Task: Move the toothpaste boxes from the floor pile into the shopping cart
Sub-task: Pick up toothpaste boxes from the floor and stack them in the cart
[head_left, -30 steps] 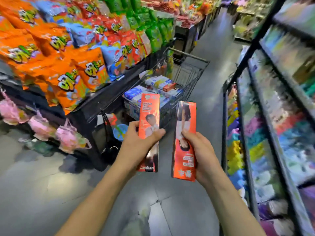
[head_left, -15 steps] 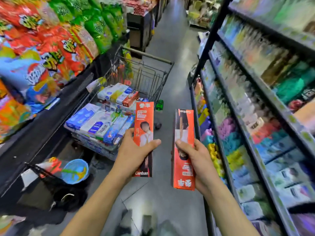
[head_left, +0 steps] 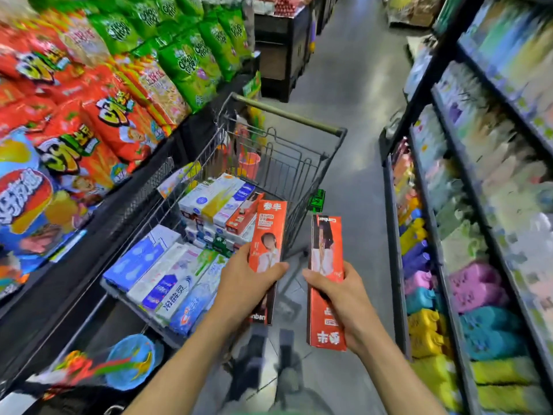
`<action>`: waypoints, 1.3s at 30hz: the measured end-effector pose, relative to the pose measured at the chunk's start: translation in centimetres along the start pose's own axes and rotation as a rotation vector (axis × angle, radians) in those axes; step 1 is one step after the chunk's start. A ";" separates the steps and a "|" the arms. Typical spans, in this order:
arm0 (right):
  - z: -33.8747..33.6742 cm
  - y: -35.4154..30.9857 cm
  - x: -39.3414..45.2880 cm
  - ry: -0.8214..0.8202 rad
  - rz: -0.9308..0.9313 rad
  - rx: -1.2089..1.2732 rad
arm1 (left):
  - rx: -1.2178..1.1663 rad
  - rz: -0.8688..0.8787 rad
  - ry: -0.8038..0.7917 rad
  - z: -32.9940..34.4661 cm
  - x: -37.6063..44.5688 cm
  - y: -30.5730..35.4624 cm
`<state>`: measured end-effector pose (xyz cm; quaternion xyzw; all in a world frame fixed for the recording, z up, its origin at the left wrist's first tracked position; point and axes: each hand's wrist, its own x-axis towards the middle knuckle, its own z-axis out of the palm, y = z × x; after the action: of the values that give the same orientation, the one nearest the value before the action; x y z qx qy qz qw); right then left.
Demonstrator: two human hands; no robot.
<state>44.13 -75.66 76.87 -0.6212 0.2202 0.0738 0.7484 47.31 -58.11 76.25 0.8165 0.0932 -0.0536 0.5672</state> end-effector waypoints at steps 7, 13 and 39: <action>0.5 -2.8 9.9 -0.043 0.061 0.036 | 0.150 0.056 0.015 2.6 9.8 1.0; 2.0 -3.4 17.0 0.000 0.098 -0.046 | 0.238 0.027 0.030 2.9 18.4 -1.6; 1.9 -2.0 30.2 -0.044 0.411 0.030 | 0.877 0.138 0.014 8.4 35.9 -15.4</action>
<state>72.32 -79.21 66.20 -0.5503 0.3269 0.2353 0.7314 79.22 -57.41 52.25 0.9846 0.0109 -0.0444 0.1685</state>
